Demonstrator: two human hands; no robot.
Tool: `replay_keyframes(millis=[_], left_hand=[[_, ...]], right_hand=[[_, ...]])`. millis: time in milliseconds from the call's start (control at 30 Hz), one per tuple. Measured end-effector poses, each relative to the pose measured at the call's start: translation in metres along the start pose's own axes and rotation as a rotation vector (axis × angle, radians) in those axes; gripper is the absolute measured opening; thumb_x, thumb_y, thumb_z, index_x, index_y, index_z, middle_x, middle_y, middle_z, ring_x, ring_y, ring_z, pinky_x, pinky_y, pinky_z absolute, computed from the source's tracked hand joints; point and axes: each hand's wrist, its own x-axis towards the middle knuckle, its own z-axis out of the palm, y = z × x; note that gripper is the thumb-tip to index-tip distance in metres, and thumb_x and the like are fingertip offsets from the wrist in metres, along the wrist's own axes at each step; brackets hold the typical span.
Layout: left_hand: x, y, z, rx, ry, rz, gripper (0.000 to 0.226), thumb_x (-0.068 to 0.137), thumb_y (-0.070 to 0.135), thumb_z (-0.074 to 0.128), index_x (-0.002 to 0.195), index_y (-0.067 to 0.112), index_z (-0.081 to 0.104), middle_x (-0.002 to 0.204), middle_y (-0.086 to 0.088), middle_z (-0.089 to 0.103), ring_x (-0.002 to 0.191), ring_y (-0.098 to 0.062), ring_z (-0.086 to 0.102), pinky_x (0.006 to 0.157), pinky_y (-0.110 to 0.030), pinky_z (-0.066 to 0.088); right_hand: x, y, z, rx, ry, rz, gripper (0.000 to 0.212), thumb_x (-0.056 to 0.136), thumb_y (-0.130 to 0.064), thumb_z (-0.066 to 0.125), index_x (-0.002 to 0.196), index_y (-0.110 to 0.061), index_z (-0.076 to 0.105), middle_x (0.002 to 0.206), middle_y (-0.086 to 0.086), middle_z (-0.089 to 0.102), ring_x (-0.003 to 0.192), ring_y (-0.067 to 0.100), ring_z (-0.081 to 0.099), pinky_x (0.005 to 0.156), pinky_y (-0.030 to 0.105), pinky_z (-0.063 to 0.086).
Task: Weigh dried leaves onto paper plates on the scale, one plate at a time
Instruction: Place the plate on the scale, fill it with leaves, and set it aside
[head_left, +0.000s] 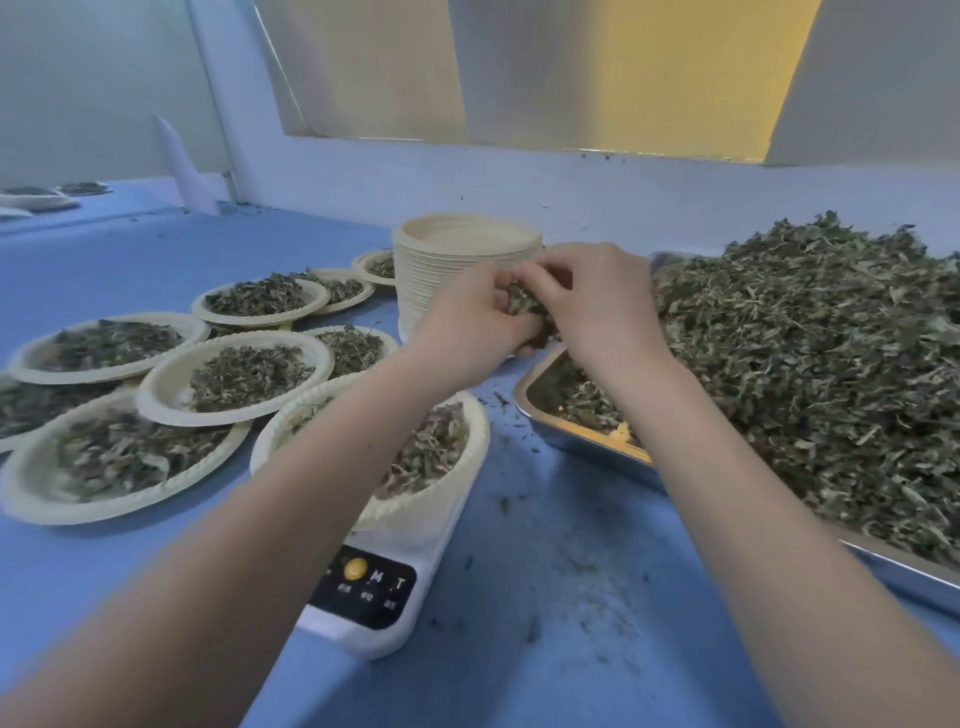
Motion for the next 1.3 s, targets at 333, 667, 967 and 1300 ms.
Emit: replay_keyframes(millis=[333,667,967,1300], left_hand=[[-0.061,-0.03,-0.104,0.126,0.149,-0.045,0.016,0.079,0.009,0.073,0.09,0.017,0.064,0.057,0.011,0.051,0.044,0.004,0.054,0.05,-0.008,0.04],[-0.063,-0.035,-0.096,0.061,0.125,-0.041,0.012,0.082,0.008,0.071,0.093,0.009,0.066,0.058,0.006,0.061,0.058,-0.008,0.066,0.066,-0.023,0.055],[0.001,-0.002,-0.002,-0.031,0.011,-0.024,0.006,0.083,0.005,0.065,0.085,0.008,0.07,0.064,-0.004,0.069,0.065,-0.021,0.069,0.076,-0.036,0.055],[0.003,-0.006,0.02,0.399,-0.296,0.018,0.04,0.088,0.022,0.064,0.127,0.02,0.057,0.125,-0.003,0.058,0.113,-0.019,0.055,0.094,-0.029,0.042]], right_hand=[[-0.007,-0.076,0.055,0.2,-0.234,-0.156,0.017,0.09,-0.027,0.063,0.096,-0.017,0.074,0.086,-0.006,0.07,0.077,0.004,0.058,0.068,0.01,0.039],[-0.015,-0.072,0.045,0.236,-0.283,-0.107,0.01,0.089,-0.024,0.065,0.093,-0.021,0.073,0.08,-0.008,0.069,0.067,0.0,0.059,0.067,0.016,0.048],[0.003,0.004,-0.014,-0.072,-0.149,0.028,0.012,0.09,-0.024,0.063,0.096,-0.022,0.074,0.081,-0.009,0.065,0.069,0.002,0.054,0.063,0.013,0.036],[-0.013,0.049,-0.032,-0.367,-0.503,0.051,0.026,0.097,-0.038,0.047,0.117,-0.042,0.064,0.08,-0.018,0.066,0.052,-0.007,0.05,0.05,0.013,0.032]])
